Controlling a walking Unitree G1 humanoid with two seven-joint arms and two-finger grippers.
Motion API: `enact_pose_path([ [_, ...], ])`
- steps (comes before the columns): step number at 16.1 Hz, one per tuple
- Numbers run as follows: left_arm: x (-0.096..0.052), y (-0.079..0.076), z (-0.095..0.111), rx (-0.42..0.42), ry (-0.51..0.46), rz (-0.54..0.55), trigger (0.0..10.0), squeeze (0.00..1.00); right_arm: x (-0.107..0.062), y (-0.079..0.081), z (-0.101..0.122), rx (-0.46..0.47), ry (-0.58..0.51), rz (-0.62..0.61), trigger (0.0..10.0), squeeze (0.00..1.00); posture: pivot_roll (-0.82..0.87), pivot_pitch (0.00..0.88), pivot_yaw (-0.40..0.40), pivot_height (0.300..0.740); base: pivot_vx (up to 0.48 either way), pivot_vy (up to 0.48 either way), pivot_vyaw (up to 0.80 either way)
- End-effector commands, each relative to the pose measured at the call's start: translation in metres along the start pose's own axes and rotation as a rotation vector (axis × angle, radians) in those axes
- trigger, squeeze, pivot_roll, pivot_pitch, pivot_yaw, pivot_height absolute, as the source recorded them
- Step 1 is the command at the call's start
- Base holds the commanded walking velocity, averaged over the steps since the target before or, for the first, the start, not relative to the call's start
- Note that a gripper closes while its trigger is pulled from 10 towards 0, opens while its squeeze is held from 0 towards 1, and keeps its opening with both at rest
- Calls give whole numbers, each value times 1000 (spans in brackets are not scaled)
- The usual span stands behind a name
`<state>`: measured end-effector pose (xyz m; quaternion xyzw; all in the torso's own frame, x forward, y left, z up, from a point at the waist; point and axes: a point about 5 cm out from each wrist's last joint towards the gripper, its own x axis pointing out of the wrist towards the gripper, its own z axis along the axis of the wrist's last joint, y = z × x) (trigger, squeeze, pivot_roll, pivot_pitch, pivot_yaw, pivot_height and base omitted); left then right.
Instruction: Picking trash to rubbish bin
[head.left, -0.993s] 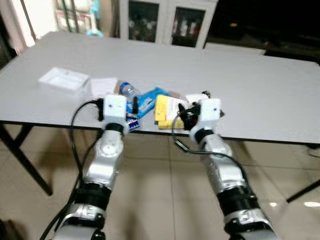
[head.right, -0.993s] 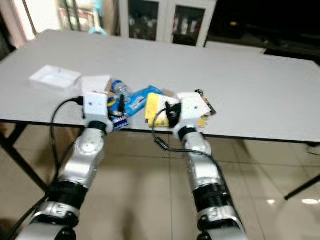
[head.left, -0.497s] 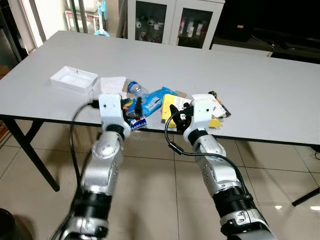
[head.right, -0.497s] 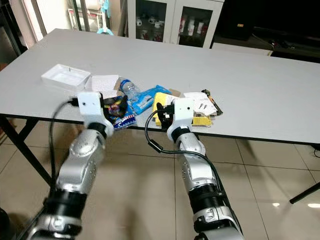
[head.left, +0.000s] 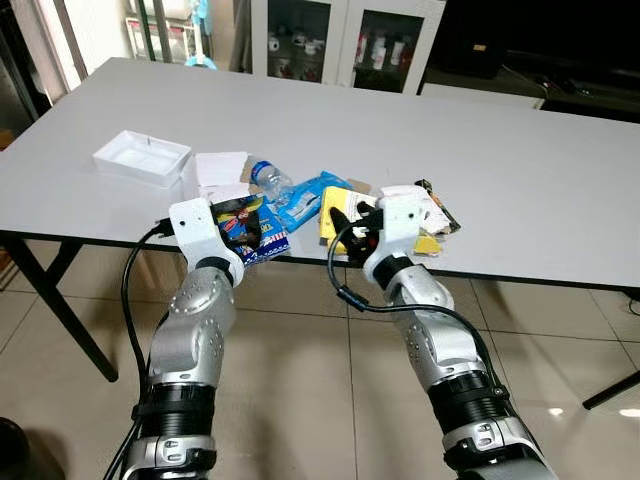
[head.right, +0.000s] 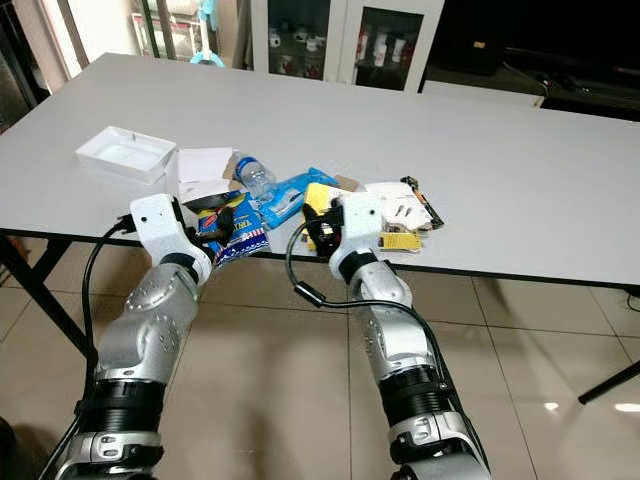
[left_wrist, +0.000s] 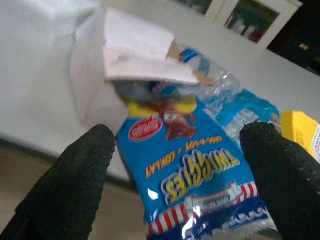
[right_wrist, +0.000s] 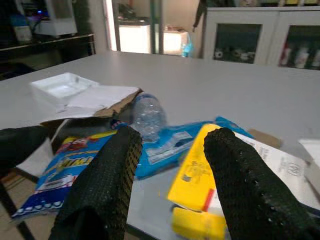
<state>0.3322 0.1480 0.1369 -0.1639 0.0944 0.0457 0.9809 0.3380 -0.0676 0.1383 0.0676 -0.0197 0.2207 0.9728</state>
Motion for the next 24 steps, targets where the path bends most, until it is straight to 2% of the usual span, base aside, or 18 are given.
enact_pose_path([
  [1,0,-5,5,-39,24,4,10000,0,-2,-3,3,-1,-8,0,10000,0,21,10,-94,740,0,0,0],
  [4,-2,-7,11,-105,67,6,10000,0,-1,4,3,14,0,44,10000,0,22,1,-89,740,0,0,0],
  [8,3,-7,11,-116,108,31,10000,0,-4,12,1,11,13,110,10000,0,21,0,-89,740,0,0,0],
  [11,14,-11,14,-186,184,35,10000,0,-9,19,-3,7,50,189,10000,0,17,0,-87,740,0,0,0],
  [13,21,-13,23,-187,176,32,10000,0,-12,21,-5,2,59,220,10000,0,16,0,-83,740,0,0,0],
  [19,39,-18,36,-182,195,30,10000,0,-14,19,-5,17,75,238,10000,0,6,0,-83,740,0,0,0],
  [24,44,-21,33,-267,266,31,10000,0,-16,13,-4,14,77,213,10000,0,3,11,-77,740,0,0,0],
])
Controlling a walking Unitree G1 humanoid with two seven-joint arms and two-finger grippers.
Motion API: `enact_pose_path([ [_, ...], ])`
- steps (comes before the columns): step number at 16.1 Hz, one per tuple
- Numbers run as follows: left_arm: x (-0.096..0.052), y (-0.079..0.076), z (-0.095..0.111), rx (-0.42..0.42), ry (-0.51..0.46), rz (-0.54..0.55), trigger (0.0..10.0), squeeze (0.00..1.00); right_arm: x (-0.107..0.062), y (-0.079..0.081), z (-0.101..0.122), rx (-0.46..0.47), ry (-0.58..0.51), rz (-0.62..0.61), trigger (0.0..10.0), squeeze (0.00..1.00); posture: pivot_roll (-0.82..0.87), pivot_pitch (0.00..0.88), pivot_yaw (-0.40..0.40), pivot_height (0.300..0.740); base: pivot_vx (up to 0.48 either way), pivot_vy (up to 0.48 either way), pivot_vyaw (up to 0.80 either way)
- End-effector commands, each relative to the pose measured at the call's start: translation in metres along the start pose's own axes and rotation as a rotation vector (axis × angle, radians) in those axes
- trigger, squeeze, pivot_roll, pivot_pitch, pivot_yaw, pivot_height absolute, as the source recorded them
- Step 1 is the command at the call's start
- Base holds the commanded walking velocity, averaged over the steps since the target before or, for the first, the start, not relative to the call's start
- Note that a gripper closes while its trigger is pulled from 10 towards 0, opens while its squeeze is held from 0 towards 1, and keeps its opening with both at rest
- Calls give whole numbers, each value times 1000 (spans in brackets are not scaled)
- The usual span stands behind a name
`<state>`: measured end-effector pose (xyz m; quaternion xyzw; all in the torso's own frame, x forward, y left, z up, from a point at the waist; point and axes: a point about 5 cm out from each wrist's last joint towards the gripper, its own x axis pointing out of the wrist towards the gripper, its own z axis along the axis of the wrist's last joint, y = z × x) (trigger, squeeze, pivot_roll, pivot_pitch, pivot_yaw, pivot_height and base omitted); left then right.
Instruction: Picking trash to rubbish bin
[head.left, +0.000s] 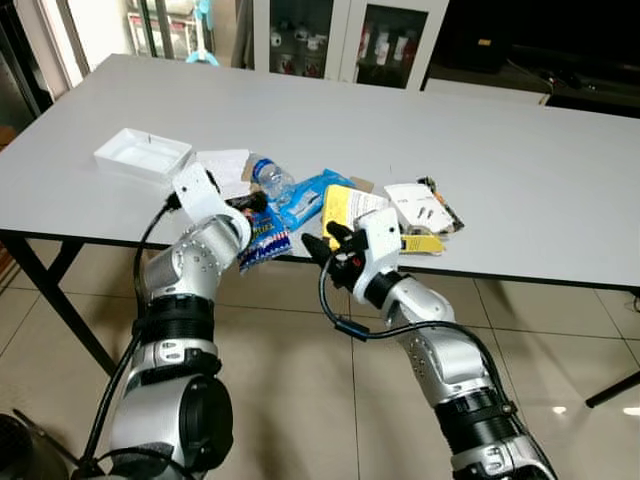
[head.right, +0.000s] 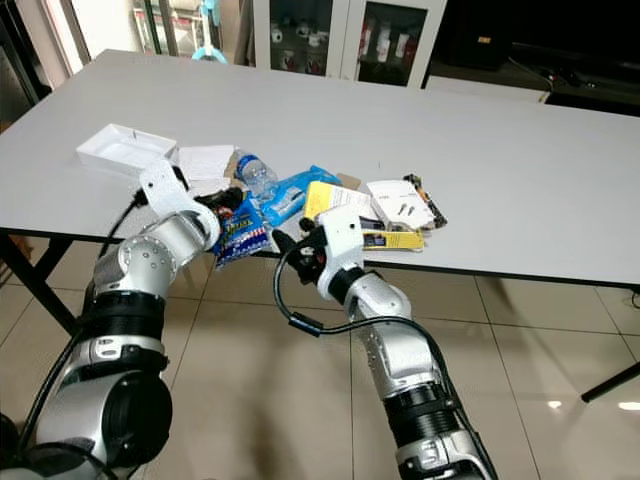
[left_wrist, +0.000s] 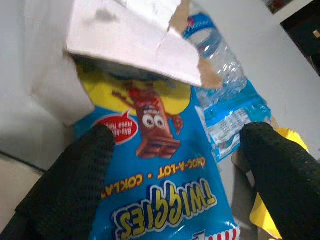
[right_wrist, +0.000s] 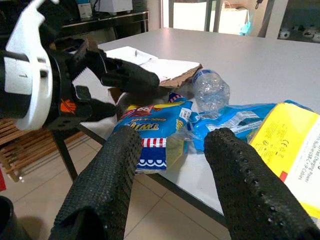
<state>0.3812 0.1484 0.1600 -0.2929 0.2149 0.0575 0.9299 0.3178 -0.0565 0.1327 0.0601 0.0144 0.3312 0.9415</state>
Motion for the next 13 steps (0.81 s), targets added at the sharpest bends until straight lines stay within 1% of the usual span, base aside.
enact_pose_path([
  [1,2,-8,-1,-12,31,-3,10000,0,-3,-3,3,7,-8,-9,10000,0,4,12,-77,740,0,0,0],
  [5,6,-10,-7,-21,65,1,10000,0,-2,0,3,10,-9,2,10000,0,0,15,-73,740,0,0,0],
  [7,9,-9,-15,-55,112,4,10000,0,-2,2,2,16,-10,7,10000,0,0,17,-71,740,0,0,0],
  [10,13,-1,-33,-92,197,27,10000,0,-2,7,1,26,-13,14,10000,0,-6,21,-59,740,0,0,0],
  [13,16,9,-43,-112,232,73,10000,0,-2,9,1,33,-13,13,10000,0,-8,27,-54,740,0,0,0],
])
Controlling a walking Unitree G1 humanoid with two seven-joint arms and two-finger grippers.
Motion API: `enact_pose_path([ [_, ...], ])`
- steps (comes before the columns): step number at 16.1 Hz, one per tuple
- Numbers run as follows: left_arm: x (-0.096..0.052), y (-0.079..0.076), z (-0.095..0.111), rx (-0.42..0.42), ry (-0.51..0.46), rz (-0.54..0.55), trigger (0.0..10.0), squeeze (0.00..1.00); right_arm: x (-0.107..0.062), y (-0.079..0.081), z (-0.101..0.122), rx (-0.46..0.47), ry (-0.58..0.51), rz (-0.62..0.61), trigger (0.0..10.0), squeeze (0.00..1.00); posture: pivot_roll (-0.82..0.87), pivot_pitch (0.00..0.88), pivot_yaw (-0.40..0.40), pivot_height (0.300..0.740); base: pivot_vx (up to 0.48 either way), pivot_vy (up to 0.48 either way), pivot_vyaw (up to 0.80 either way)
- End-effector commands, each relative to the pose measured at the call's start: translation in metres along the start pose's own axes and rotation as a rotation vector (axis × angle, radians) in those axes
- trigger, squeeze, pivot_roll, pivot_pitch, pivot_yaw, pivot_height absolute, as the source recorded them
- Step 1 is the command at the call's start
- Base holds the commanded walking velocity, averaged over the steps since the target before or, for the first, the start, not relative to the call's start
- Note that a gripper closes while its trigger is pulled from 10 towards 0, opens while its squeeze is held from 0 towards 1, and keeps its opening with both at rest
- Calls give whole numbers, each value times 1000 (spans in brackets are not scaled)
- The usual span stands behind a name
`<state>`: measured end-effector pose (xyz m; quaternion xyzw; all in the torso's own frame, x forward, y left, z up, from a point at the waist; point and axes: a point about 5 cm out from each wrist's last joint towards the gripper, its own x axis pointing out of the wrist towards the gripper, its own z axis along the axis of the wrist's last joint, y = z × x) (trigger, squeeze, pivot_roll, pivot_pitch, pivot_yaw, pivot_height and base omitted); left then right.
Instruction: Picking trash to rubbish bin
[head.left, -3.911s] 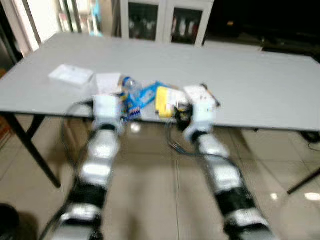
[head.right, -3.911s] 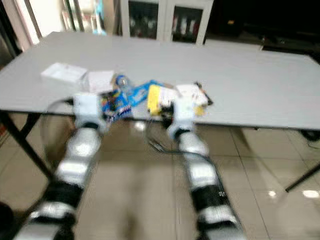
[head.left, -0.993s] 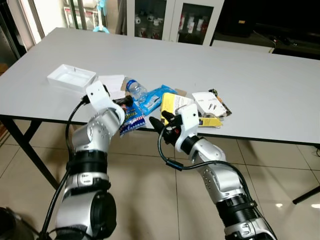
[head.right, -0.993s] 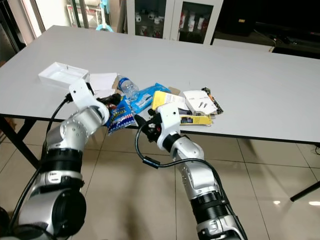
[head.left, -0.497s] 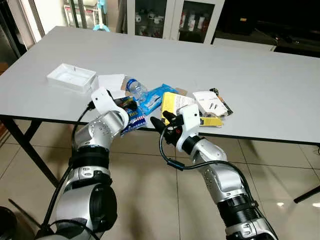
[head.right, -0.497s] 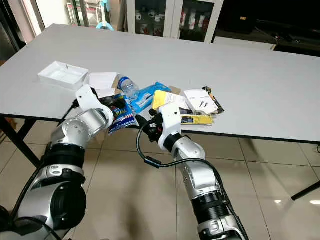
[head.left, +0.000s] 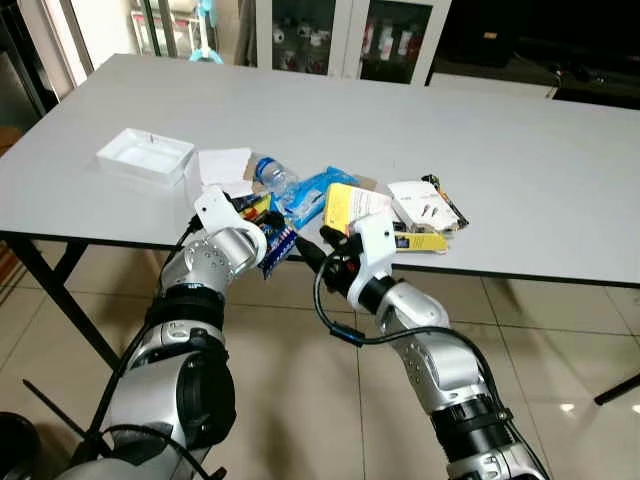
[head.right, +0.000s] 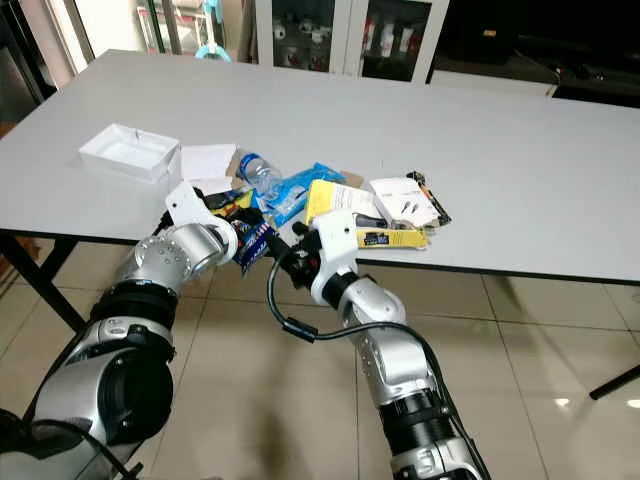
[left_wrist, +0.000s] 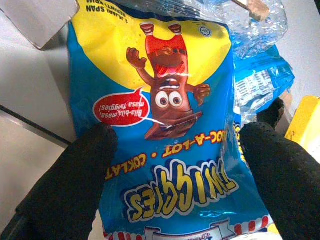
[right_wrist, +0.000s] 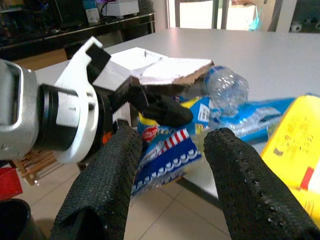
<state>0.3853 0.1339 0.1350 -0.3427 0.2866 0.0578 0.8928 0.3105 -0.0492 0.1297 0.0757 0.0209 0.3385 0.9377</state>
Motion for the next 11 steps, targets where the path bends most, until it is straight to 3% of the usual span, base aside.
enact_pose_path([
  [1,5,14,-20,-10,84,64,10000,0,-1,0,5,1,-16,-3,10000,0,-7,28,-54,740,0,0,0],
  [6,11,34,-47,-94,179,120,10000,0,-3,1,4,7,-16,-3,10000,0,-15,37,-43,740,0,0,0],
  [11,11,31,-49,-117,191,101,10000,0,-4,0,3,9,-13,-6,10000,0,-10,39,-50,740,0,0,0],
])
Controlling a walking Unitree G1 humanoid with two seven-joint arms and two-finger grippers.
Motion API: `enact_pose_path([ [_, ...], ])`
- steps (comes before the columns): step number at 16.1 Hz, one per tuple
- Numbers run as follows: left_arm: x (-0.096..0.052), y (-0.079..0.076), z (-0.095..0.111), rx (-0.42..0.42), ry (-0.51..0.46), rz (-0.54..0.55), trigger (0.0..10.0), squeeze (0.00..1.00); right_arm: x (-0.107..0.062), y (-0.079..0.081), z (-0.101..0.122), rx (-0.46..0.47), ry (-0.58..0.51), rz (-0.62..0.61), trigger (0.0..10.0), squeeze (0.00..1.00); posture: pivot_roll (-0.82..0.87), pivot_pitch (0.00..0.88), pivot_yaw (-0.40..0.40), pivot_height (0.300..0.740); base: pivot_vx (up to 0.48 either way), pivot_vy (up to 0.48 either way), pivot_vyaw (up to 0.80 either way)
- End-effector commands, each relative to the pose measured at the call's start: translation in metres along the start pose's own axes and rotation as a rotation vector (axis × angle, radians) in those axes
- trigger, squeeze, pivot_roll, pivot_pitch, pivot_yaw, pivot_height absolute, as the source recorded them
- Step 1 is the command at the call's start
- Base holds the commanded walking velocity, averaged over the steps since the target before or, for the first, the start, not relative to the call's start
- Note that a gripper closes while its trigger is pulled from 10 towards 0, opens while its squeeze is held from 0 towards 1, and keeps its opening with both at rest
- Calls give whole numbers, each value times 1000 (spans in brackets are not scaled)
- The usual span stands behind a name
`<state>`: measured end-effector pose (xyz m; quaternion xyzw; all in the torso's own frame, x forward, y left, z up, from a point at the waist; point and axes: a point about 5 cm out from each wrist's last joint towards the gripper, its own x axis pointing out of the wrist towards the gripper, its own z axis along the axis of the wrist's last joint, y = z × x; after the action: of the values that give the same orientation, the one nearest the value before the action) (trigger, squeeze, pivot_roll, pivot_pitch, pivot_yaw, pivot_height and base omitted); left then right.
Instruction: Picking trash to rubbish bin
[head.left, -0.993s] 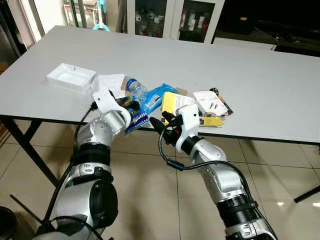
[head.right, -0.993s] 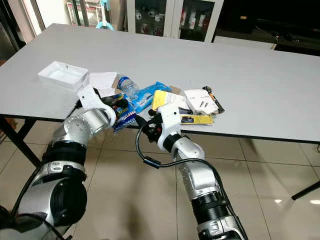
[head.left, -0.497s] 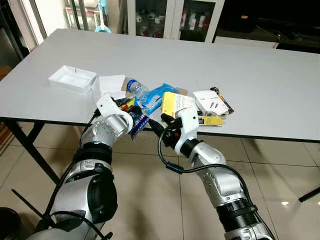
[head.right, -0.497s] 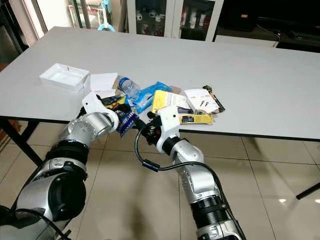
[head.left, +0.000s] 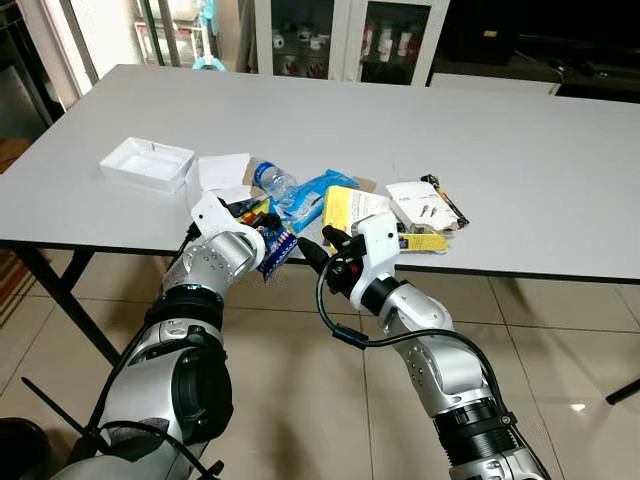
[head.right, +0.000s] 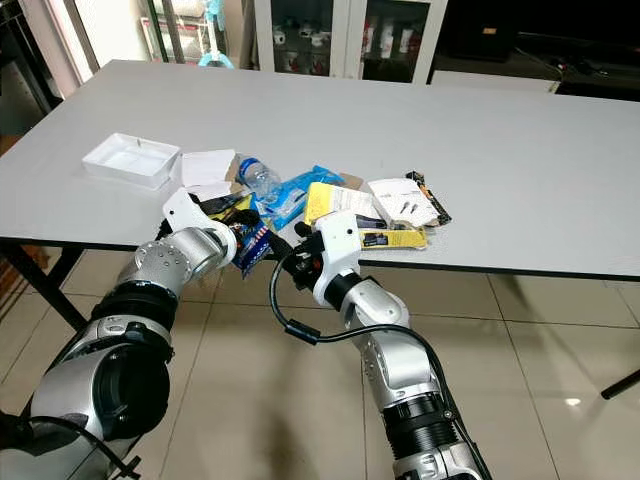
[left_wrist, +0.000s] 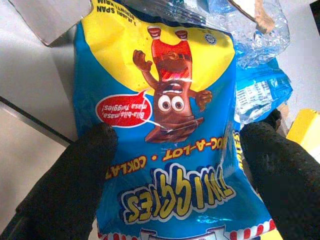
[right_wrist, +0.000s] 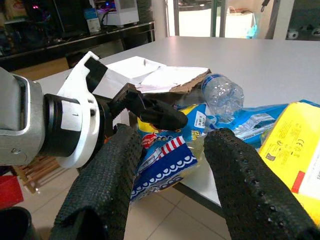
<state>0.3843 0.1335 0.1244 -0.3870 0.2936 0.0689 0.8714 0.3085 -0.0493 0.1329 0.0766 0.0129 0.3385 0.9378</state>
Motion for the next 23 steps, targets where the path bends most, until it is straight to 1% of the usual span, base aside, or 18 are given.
enact_pose_path([
  [1,7,29,-40,-24,166,106,9451,0,-2,-2,0,12,4,-7,10000,0,-9,40,-50,740,0,0,0],
  [2,8,33,-43,-29,176,118,1216,0,-2,-1,0,12,5,-6,10000,0,-11,41,-47,740,0,0,0],
  [3,8,34,-43,-30,179,122,1216,0,-2,-1,0,12,5,-5,10000,0,-11,41,-47,740,0,0,0],
  [4,8,34,-45,-29,185,122,0,0,-2,0,0,16,5,-6,10000,0,-14,43,-44,740,0,0,0],
  [12,7,38,-55,-14,229,120,0,0,-5,4,-6,34,14,-13,10000,0,-11,69,-33,740,0,0,0],
  [23,6,32,-53,-7,218,93,0,0,-4,1,-4,31,15,-12,10000,0,-11,58,-38,740,0,0,0],
])
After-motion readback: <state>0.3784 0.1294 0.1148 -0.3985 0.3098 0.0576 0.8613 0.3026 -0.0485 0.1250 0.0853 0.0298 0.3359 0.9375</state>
